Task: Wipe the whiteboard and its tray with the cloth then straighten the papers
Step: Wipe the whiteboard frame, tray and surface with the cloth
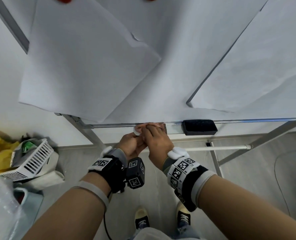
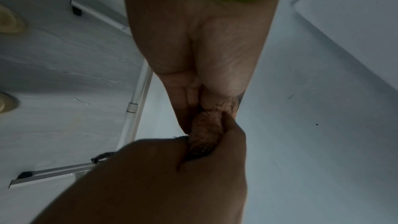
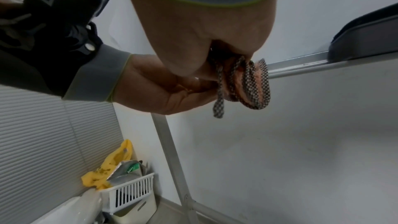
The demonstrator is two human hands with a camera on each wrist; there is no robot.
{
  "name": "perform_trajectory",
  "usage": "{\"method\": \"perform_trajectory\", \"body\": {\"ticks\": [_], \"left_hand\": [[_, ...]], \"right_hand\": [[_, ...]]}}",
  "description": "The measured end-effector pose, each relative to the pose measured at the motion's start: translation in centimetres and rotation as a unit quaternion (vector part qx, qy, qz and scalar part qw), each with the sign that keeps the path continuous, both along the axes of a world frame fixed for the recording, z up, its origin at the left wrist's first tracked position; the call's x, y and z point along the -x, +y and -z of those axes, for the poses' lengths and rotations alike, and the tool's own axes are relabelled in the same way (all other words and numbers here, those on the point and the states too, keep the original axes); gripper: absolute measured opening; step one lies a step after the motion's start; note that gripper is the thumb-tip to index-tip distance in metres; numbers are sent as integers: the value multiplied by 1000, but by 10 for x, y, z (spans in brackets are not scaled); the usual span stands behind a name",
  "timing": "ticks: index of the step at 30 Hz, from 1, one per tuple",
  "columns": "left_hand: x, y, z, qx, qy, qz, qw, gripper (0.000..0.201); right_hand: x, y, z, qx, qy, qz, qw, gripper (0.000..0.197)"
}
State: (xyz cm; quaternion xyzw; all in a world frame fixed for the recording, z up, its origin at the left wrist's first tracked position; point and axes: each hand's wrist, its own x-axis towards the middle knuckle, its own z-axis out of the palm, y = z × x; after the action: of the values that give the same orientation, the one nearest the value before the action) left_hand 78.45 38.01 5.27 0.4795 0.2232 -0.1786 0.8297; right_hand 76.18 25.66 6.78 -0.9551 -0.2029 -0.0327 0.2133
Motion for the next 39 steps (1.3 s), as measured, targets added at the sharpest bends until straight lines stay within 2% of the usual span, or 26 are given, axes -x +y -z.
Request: {"method": "perform_trajectory", "body": {"ticks": [3, 8, 11, 13, 17, 19, 21, 23, 27, 30, 32, 33, 36, 39], "left_hand": [[0, 1, 2, 8, -7, -10, 1000, 18], [-1, -3, 6, 50, -10, -13, 999, 22], [-1, 0, 7, 54, -8, -14, 998, 18], [0, 3, 8, 55, -11, -5, 998, 17], [7, -1, 12, 44, -4, 84, 995, 23], [11, -14, 14, 15, 5, 157, 987, 26], [13, -34, 14, -16, 20, 214, 977, 26], [12, -60, 13, -21, 33, 230, 972, 30], [4, -103, 7, 31, 25, 203, 978, 28], [5, -132, 4, 46, 15, 151, 987, 9], [8, -147, 2, 64, 22, 104, 992, 13], [12, -164, 0, 77, 27, 67, 994, 13], [18, -182, -2, 70, 18, -15, 997, 37], [25, -199, -5, 47, 8, -88, 995, 42]], "right_hand": [[-7, -11, 0, 21, -5, -13, 1000, 60], [-9, -38, 12, 46, -36, 57, 997, 53], [-10, -26, 16, -23, -52, 58, 997, 49], [-11, -19, 10, -70, -32, 42, 996, 45], [-4, -41, -12, -170, -9, 33, 985, 40], [4, -68, -19, -184, 5, 51, 982, 27], [14, -98, -22, -203, 54, 74, 975, 19], [20, -132, -24, -202, 99, 91, 970, 17], [22, -195, -16, -213, 203, 134, 946, 27], [17, -236, -4, -213, 204, 176, 939, 28], [11, -253, 2, -253, 206, 217, 920, 21], [5, -268, 0, -262, 208, 214, 918, 21], [-3, -268, -10, -250, 222, 146, 931, 38], [-7, -261, -15, -228, 230, 84, 942, 47]]}}
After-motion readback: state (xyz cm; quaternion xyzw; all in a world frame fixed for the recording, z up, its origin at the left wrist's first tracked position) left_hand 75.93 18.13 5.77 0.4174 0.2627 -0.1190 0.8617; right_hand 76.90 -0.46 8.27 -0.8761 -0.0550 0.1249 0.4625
